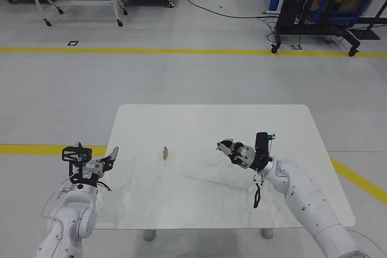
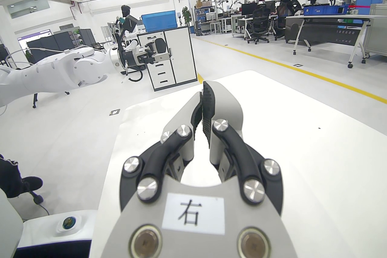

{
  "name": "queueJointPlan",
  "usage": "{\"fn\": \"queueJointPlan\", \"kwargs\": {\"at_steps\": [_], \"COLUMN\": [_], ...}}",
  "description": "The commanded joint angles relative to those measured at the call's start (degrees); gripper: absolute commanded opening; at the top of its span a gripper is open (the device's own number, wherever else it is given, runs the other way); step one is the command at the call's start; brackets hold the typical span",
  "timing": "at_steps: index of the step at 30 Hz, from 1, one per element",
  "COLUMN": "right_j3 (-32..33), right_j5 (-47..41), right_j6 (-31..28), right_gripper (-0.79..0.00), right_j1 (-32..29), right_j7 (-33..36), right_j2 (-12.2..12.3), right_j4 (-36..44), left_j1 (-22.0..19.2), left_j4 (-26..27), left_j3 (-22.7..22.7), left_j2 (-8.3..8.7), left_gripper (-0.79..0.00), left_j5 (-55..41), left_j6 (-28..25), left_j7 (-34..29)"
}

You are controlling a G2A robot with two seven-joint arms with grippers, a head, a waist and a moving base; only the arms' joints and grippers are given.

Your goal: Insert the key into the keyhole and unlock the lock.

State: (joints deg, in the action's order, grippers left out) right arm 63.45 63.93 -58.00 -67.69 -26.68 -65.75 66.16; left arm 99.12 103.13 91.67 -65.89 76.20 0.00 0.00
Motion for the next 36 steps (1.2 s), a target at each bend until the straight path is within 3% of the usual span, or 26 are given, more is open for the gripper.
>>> {"fn": "queueJointPlan", "kwargs": {"at_steps": [1,12,19,23,26,29,32,36], "right_j3": [0.0,0.0,-0.4,-2.3,-4.0,-5.7,-7.6,-10.1], "right_j5": [0.0,0.0,-3.6,-12.8,-19.9,-27.0,-34.1,-44.1], "right_j6": [0.0,0.0,0.7,0.0,0.0,0.0,0.0,0.0], "right_gripper": [-0.785,-0.785,-0.785,-0.785,-0.785,-0.785,-0.785,-0.785], "right_j1": [0.0,0.0,-1.2,-1.0,-0.4,0.0,0.1,0.3], "right_j7": [0.0,0.0,0.9,4.4,8.0,11.1,14.0,18.8], "right_j2": [0.0,0.0,-0.3,-0.6,-0.6,-0.4,0.1,1.1], "right_j4": [0.0,0.0,0.3,-1.1,-1.7,-1.4,0.1,2.2], "left_j1": [0.0,0.0,-0.8,-2.9,-6.3,-10.6,-16.6,-23.0], "left_j4": [0.0,0.0,-0.2,-0.9,-2.8,-6.3,-11.1,-17.6], "left_j3": [0.0,0.0,1.3,1.2,-0.5,-3.9,-7.1,-12.2], "left_j2": [0.0,0.0,0.06,0.49,0.96,1.34,1.74,1.53], "left_gripper": [0.0,0.0,0.0,0.0,0.0,0.0,0.0,0.0], "left_j5": [0.0,0.0,-21.9,-40.8,-53.5,-69.4,-85.0,-97.1], "left_j6": [0.0,0.0,-17.3,-28.9,-33.5,-34.9,-32.8,-32.8], "left_j7": [0.0,0.0,-6.2,-18.0,-29.4,-42.2,-56.2,-67.4]}}
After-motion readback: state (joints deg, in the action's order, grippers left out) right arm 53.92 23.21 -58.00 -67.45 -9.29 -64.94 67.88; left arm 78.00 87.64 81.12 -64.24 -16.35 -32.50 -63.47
